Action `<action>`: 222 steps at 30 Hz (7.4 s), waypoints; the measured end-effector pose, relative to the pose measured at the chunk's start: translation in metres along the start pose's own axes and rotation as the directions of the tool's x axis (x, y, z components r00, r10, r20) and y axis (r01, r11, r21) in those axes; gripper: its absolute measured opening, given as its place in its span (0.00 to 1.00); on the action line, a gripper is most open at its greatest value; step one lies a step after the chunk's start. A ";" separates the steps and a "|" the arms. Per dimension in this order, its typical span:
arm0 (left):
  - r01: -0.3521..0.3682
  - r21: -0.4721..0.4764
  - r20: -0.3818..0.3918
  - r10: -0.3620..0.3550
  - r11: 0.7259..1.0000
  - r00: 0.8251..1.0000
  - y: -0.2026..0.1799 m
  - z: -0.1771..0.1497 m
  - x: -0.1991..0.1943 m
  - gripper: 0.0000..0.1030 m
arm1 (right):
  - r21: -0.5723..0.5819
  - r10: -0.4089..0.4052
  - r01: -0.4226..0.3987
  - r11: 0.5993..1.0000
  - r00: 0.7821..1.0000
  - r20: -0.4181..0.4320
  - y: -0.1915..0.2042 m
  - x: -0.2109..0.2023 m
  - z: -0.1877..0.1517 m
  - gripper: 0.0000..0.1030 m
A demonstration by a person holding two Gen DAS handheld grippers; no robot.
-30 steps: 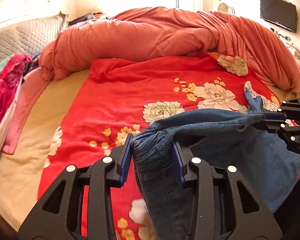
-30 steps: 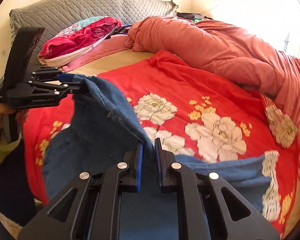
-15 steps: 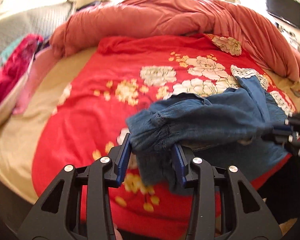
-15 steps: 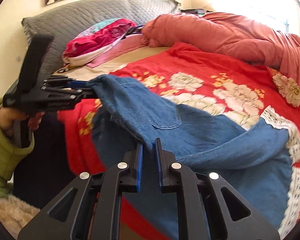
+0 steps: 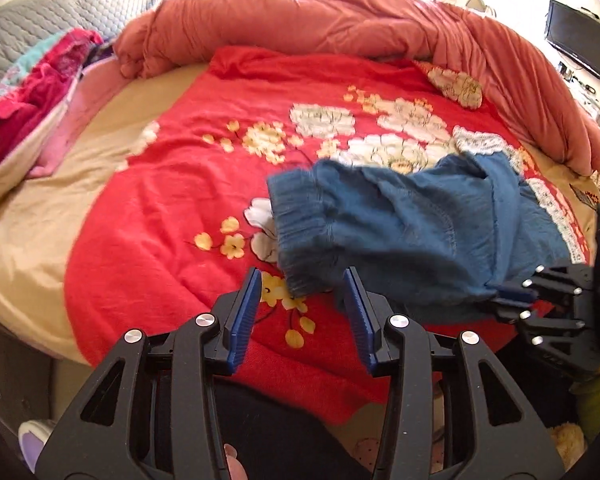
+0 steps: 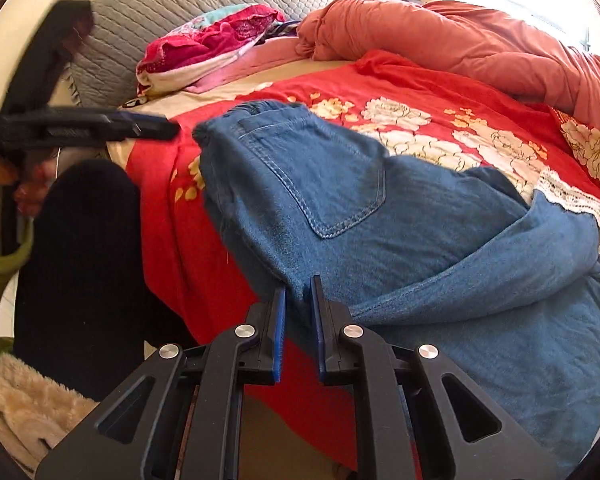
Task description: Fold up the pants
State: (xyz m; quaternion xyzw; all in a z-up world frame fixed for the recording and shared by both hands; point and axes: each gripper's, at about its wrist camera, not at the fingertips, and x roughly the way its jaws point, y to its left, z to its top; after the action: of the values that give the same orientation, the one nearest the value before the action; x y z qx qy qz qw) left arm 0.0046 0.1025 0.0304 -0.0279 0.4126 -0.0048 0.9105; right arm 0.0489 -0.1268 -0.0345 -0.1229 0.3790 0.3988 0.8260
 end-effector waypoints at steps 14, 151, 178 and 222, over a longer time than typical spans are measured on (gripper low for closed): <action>0.033 0.146 -0.149 -0.011 0.989 0.989 -0.060 0.010 0.081 0.42 | 0.074 0.038 -0.040 0.996 0.999 0.024 -0.004 -0.025 -0.014 0.19; 0.472 0.513 -0.236 -0.411 0.717 0.881 -0.228 -0.009 0.092 0.04 | 0.903 -0.341 0.099 0.417 0.938 0.055 -0.213 -0.181 -0.180 0.13; 0.066 -0.141 -0.089 -0.079 0.988 0.993 0.011 0.037 0.070 0.72 | 0.500 -0.198 0.157 0.852 0.980 0.030 -0.124 -0.096 -0.053 0.51; 0.302 0.165 -0.148 -0.279 0.939 0.949 -0.149 0.141 0.166 0.66 | 0.579 -0.365 0.277 0.767 0.930 0.039 -0.188 -0.141 -0.079 0.67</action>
State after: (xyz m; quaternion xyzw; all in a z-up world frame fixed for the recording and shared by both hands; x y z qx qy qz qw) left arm 0.2217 -0.0446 0.0064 -0.0036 0.4566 -0.1794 0.8714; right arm 0.0927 -0.3695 -0.0049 0.0936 0.3903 0.1296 0.9067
